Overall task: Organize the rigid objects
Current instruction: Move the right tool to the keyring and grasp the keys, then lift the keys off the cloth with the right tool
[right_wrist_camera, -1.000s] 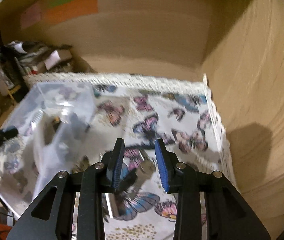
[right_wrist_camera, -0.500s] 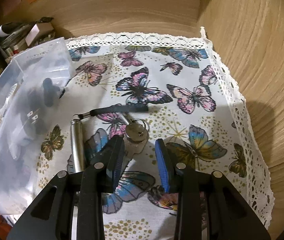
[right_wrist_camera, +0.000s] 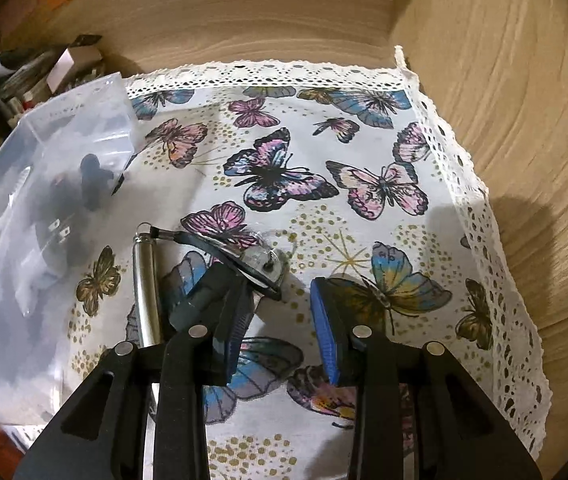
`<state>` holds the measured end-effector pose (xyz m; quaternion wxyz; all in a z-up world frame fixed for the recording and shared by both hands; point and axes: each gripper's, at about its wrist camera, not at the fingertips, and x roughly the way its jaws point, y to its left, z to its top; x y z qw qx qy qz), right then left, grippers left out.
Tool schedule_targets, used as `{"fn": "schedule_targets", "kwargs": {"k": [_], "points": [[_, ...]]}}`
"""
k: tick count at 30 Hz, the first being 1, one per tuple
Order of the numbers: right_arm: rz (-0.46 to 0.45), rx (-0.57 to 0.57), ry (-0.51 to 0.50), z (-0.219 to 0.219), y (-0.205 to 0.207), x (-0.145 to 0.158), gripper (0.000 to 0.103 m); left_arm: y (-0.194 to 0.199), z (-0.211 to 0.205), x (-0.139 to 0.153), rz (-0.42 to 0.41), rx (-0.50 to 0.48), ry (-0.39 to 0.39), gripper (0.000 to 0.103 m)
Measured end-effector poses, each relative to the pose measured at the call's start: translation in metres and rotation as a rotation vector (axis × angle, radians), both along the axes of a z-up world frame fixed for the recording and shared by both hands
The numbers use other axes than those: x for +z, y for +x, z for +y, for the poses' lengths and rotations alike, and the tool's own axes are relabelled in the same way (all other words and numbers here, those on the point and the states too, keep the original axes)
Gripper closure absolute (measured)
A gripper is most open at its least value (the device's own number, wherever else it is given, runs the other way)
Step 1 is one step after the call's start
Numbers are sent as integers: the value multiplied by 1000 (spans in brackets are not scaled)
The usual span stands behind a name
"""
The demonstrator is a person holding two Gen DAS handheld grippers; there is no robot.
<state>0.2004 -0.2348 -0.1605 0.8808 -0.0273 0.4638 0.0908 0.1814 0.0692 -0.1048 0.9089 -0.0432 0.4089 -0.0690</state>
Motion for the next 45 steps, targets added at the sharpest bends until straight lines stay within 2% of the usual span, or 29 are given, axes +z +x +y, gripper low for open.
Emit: {"fn": "schedule_targets", "kwargs": {"k": [6,12,16,18,25,33,45], "points": [[8,10,23,7,7,-1,69,0,0,0,1,-1,0,91],[-11,43,-24,20,5,-6,69,0,0,0,1,-1,2,91],[-9,29,-7,17,11,-7,68,0,1,-1,3,-1,0,91],[-15,21,-9,16,14,-6,76,0,1,-1,4,-2,0,91],[-70,-29,-50,11,10,0,78,0,1,-1,4,-1,1,91],[-204,-60,-29,3,-3,45,78,0,2,-2,3,-1,-2,91],[-362,60,40,37,-24,99,78,0,1,-3,4,-1,-2,90]]}}
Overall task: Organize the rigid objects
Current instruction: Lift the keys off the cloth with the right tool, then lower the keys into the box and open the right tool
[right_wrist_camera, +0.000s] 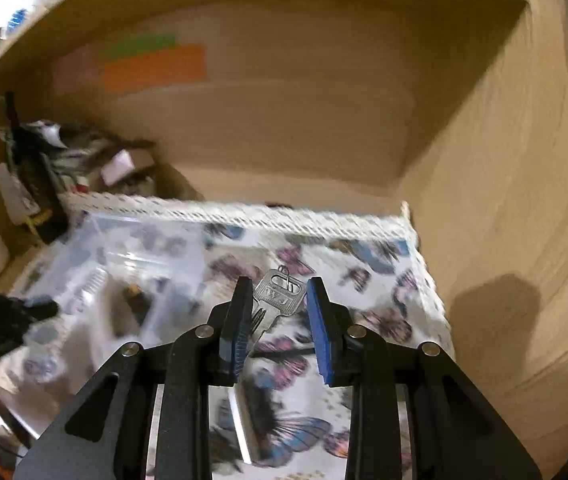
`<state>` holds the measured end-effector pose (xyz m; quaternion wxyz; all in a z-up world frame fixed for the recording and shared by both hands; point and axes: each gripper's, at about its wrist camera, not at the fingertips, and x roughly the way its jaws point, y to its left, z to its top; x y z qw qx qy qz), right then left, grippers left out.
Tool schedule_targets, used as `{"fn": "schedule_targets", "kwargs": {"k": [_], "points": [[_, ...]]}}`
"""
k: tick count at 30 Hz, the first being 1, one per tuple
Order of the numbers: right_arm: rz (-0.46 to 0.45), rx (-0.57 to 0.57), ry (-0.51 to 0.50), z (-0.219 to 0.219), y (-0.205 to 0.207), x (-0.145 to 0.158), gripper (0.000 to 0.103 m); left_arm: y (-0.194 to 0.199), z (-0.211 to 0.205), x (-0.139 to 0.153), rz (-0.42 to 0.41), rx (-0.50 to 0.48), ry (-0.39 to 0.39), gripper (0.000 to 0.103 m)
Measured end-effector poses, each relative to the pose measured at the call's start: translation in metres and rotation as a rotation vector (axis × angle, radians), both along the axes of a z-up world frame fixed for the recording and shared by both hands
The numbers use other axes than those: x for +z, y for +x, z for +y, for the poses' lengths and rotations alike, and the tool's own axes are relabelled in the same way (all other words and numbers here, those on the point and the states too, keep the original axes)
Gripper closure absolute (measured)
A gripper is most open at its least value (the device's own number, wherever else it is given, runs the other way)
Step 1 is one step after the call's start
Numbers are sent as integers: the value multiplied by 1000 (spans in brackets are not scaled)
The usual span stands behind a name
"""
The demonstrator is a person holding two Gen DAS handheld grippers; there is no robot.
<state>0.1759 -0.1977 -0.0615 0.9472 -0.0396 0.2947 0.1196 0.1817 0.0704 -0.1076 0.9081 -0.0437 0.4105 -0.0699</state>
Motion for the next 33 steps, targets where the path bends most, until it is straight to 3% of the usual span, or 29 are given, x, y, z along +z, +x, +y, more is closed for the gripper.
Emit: {"fn": "schedule_targets", "kwargs": {"k": [6,11,25,28,33], "points": [[-56,125,24,36,-9,19,78,0,0,-1,-1,0,-2,90],[-60,218,0,69,-8,18,78,0,-1,0,-2,-1,-3,90],[123,316,-134,125,27,-36,78,1,-2,0,-3,-3,-4,90],[170,336,-152,128,33,-43,89,0,-2,1,-3,-4,-4,90],[198,346,-155,129,35,-46,89,1,-3,1,-3,-3,-5,90]]}}
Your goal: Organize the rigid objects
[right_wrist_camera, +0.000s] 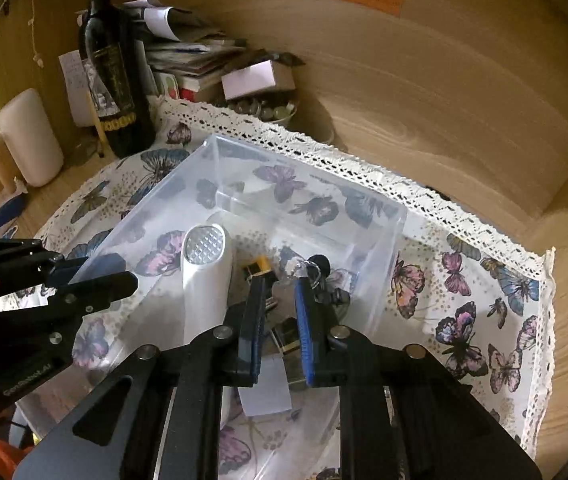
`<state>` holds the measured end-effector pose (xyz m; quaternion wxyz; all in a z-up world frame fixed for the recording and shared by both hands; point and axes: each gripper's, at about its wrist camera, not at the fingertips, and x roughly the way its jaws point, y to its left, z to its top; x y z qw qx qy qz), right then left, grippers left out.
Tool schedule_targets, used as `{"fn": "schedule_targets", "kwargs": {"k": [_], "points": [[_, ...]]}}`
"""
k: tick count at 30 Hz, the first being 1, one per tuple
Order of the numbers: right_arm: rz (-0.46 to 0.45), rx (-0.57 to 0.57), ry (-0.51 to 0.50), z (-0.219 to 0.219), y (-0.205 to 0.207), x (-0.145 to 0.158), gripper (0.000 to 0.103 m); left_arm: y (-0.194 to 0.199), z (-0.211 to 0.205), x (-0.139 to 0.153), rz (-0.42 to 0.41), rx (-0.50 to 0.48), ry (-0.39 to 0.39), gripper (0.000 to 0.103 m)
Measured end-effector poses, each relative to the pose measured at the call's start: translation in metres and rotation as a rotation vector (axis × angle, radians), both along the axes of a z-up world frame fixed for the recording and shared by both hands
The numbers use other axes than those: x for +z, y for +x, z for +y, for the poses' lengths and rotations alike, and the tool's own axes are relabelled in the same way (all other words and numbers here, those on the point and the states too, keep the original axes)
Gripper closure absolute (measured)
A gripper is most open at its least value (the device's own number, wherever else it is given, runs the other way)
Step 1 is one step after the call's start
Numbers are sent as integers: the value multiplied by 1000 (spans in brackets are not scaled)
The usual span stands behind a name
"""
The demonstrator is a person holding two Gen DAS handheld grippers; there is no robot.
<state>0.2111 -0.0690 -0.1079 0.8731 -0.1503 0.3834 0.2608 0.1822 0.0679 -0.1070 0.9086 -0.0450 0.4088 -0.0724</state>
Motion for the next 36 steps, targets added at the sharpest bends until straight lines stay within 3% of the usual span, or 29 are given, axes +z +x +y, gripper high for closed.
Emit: {"fn": "schedule_targets", "kwargs": {"k": [6,17,24,31,36], "points": [[-23,-3,45,-10,-7,11,88,0,0,0,0,0,1,90],[-113,-134,110,-67,-19,37,72,0,0,0,0,0,0,90],[-58,-226,56,-99,-15,11,71,0,0,0,0,0,1,90],[54,-257,30,-116,-18,-29,71,0,0,0,1,-1,0,90],[84,-286,12,-124,-24,-47,71,0,1,0,0,0,0,90]]}}
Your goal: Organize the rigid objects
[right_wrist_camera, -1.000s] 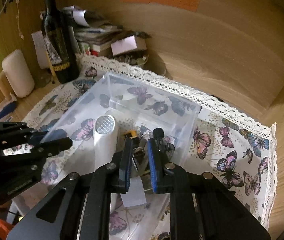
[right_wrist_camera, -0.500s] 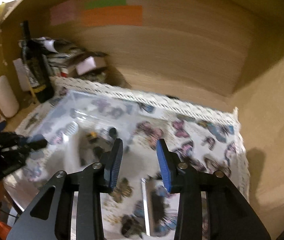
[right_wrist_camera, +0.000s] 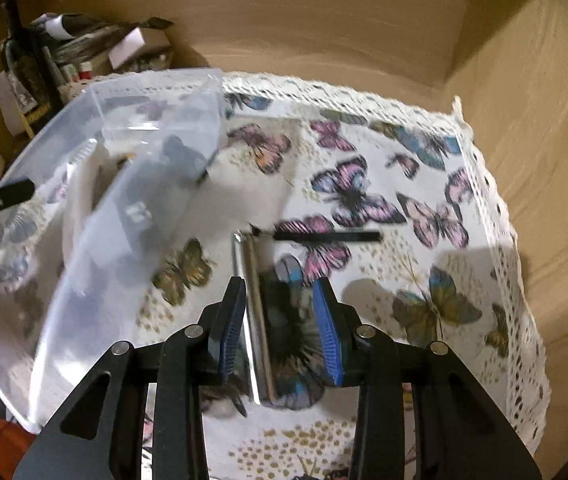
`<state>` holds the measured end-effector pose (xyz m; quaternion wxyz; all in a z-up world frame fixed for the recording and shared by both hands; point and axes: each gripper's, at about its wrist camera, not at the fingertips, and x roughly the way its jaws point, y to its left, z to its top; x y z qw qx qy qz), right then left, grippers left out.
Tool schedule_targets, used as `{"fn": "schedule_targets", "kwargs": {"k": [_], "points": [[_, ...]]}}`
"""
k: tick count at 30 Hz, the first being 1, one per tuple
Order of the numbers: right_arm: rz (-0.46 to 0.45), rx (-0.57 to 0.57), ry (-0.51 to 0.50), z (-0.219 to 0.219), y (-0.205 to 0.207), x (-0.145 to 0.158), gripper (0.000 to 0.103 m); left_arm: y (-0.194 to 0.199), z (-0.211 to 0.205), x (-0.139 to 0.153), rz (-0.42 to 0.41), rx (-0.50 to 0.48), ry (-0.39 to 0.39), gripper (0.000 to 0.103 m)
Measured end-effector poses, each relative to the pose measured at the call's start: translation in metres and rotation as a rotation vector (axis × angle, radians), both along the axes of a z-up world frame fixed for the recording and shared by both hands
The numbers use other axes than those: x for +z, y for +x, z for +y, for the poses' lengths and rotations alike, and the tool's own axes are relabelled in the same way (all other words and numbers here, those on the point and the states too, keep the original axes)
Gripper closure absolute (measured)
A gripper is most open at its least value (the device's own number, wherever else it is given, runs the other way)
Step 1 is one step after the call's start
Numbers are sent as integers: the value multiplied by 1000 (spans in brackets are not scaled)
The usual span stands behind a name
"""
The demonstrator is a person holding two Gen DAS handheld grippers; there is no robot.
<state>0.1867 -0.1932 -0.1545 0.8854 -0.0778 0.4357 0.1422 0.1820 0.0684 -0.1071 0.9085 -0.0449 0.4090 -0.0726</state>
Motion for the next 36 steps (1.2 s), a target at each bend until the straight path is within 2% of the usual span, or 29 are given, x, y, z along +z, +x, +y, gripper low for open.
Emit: {"fn": "schedule_targets", "kwargs": {"k": [6,14,16,18,20,24,29,36], "points": [[30,-46,15,-18,1,-9,71,0,0,0,0,-1,1,90],[44,23,-6,-1,-6,-18,71,-1,1,0,0,-1,-1,90],[23,27,-22,4,-6,-19,71,-1,1,0,1,0,0,90],[28,17,-11,1,-2,-19,76,-1,1,0,0,-1,0,90],[31,7,-2,-2,1,-20,85,-1,0,0,0,0,-2,90],[13,-17,-17,-4,1,-17,85,-1,0,0,0,1,-1,90],[-37,-16,-4,-2,-2,0,85,-1,0,0,0,0,0,90],[-156,24,43,14,-5,43,85,-1,0,0,0,1,0,90]]}}
